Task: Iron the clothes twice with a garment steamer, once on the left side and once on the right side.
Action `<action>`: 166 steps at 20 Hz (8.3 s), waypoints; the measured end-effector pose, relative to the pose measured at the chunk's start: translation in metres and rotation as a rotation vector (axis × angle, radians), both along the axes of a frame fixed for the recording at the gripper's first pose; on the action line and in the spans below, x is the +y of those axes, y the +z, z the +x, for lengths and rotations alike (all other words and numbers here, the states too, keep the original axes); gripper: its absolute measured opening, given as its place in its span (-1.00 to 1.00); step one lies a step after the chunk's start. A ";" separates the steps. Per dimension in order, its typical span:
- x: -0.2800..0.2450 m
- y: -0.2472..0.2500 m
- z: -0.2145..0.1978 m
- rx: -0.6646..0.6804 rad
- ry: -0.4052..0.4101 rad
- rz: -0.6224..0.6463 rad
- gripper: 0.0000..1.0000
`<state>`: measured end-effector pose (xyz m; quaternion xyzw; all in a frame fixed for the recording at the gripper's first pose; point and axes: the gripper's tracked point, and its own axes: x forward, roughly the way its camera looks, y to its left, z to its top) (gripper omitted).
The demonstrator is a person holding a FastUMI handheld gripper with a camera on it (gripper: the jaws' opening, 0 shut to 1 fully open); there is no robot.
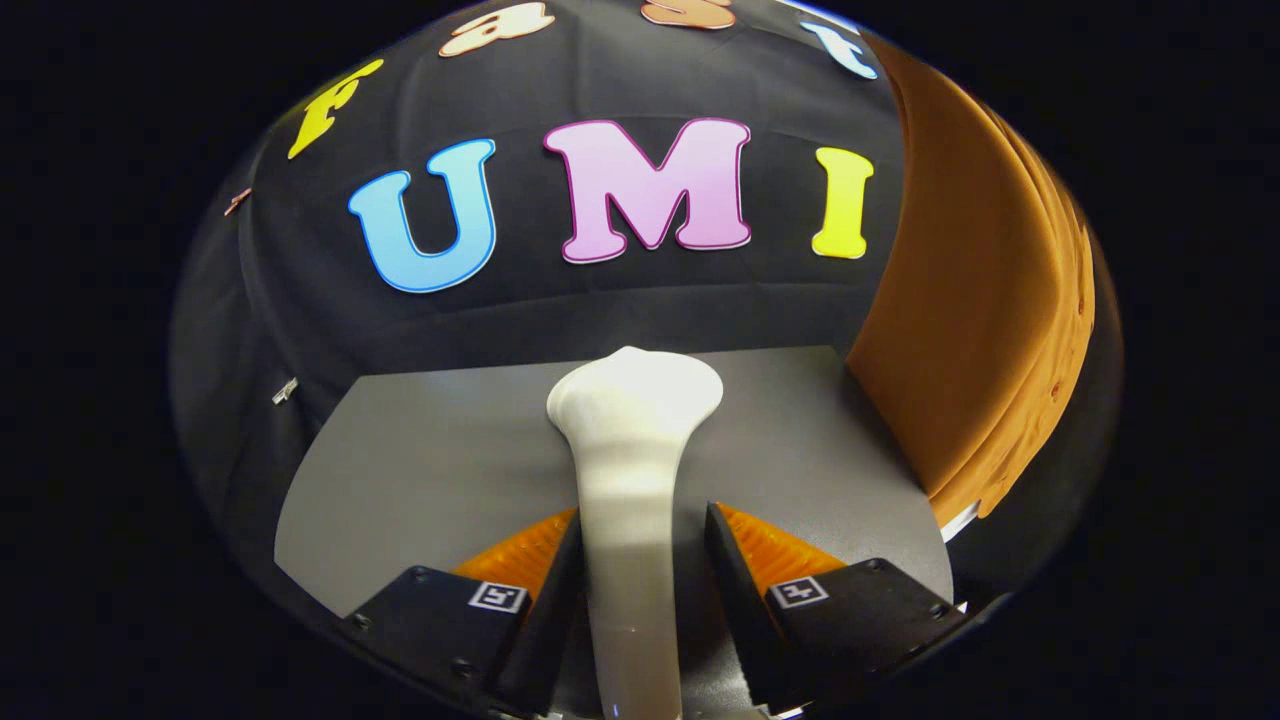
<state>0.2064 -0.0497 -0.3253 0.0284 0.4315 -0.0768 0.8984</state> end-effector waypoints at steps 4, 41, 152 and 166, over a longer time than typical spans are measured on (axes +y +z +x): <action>0.004 0.000 0.005 0.007 0.038 -0.033 -0.11; -0.066 0.224 -0.175 -0.559 -0.138 -0.125 -0.25; -0.420 -0.028 -0.174 -0.114 -0.222 0.155 -0.25; -0.211 0.168 -0.160 -0.509 -0.071 -0.026 -0.25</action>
